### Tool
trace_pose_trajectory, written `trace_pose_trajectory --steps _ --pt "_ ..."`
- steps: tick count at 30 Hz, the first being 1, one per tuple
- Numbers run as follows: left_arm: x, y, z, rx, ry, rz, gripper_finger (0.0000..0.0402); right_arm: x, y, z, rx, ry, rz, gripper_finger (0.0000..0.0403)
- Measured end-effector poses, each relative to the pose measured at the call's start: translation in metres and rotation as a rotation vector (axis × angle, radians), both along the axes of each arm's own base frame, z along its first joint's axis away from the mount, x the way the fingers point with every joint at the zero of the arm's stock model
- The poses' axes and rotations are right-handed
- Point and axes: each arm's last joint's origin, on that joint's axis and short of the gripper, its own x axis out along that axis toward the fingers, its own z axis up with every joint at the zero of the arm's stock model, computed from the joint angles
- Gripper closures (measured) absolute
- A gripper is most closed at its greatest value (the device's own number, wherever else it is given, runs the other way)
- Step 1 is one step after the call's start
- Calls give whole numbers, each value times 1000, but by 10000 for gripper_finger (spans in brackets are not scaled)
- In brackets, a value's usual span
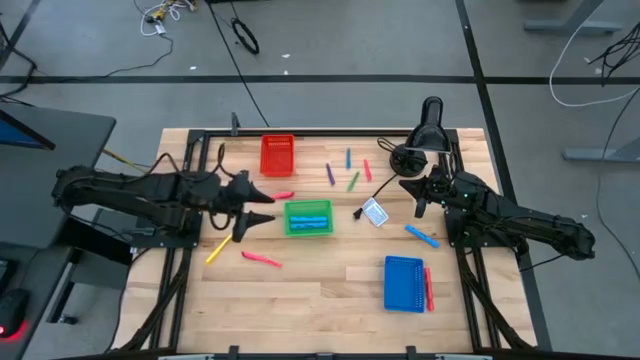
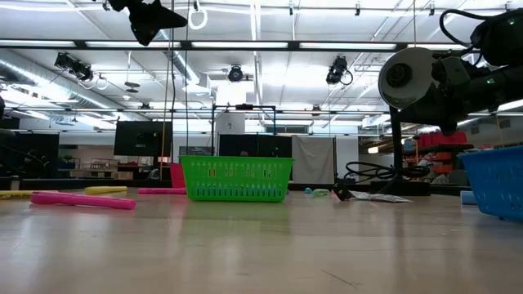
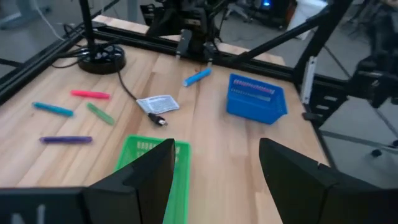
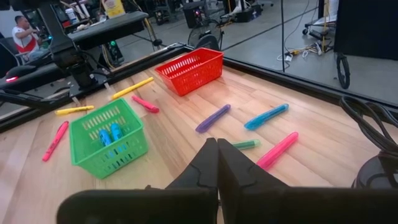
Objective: Pick & Place Markers
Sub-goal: Put the bottom large pink pen into the blue bin
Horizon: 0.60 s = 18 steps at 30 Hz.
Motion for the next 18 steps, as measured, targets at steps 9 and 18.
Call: trace_pose_trajectory --steps 9,18 --pt "-6 -1 -2 -45 7 -32 163 0 0 0 0 0 0 403" --pt "-9 -4 -11 -22 106 -152 164 0 0 0 0 0 0 403"
